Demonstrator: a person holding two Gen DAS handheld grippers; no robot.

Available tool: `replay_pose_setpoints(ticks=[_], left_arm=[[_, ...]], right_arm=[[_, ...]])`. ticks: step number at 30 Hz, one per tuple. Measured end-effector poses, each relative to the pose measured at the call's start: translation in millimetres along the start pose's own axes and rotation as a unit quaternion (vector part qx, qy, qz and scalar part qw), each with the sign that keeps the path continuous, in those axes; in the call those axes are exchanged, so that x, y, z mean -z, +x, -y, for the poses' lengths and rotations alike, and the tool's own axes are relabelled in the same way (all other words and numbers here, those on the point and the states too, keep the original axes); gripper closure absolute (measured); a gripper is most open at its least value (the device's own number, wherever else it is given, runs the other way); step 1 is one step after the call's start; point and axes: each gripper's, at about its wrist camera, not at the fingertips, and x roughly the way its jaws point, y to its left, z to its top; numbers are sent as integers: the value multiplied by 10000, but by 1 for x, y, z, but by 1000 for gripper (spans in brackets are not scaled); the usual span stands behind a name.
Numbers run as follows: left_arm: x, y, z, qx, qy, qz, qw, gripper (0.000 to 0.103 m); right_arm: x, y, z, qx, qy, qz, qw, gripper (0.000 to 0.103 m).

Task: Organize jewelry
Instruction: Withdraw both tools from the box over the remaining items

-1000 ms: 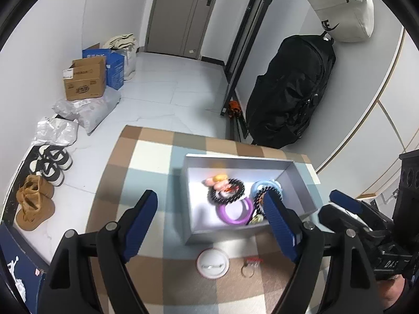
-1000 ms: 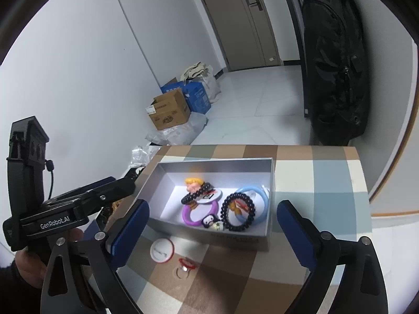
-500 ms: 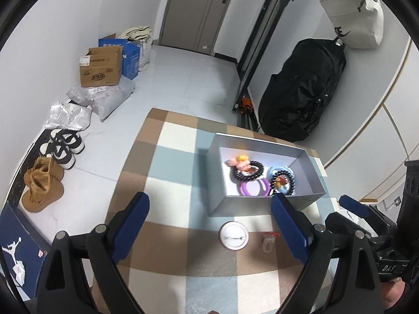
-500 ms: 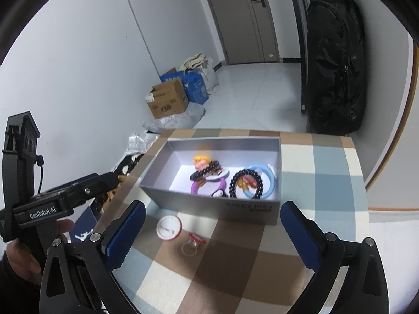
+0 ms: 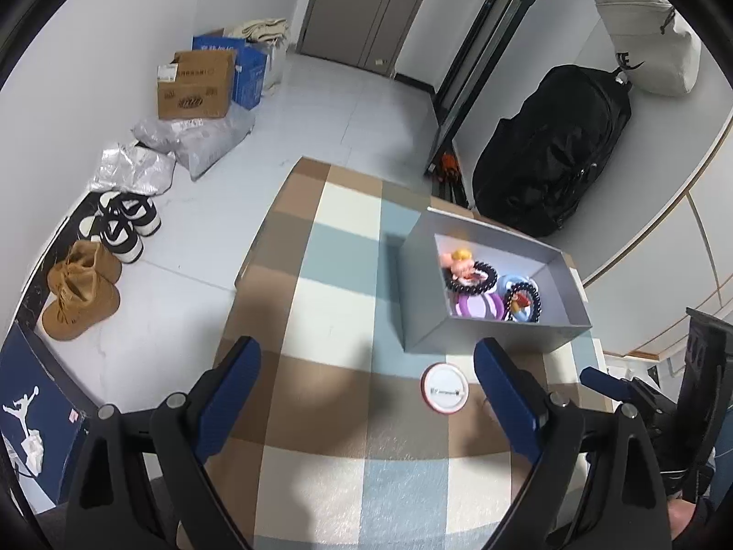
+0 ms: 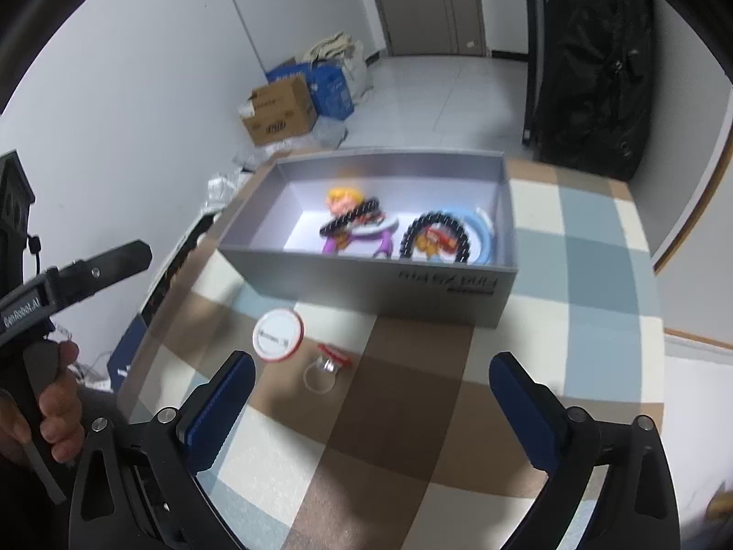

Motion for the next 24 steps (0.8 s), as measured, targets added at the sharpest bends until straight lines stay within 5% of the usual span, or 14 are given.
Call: replay_pose_setpoints(ticks=[20, 24], left_arm=[[5, -7, -4, -67, 183, 65, 9998, 12], [5, -9, -3, -42, 226, 174, 9996, 12]], right_arm=[[-1, 41, -21, -21, -258, -558, 9981, 44], [0, 41, -24, 184, -400, -523, 9977, 63]])
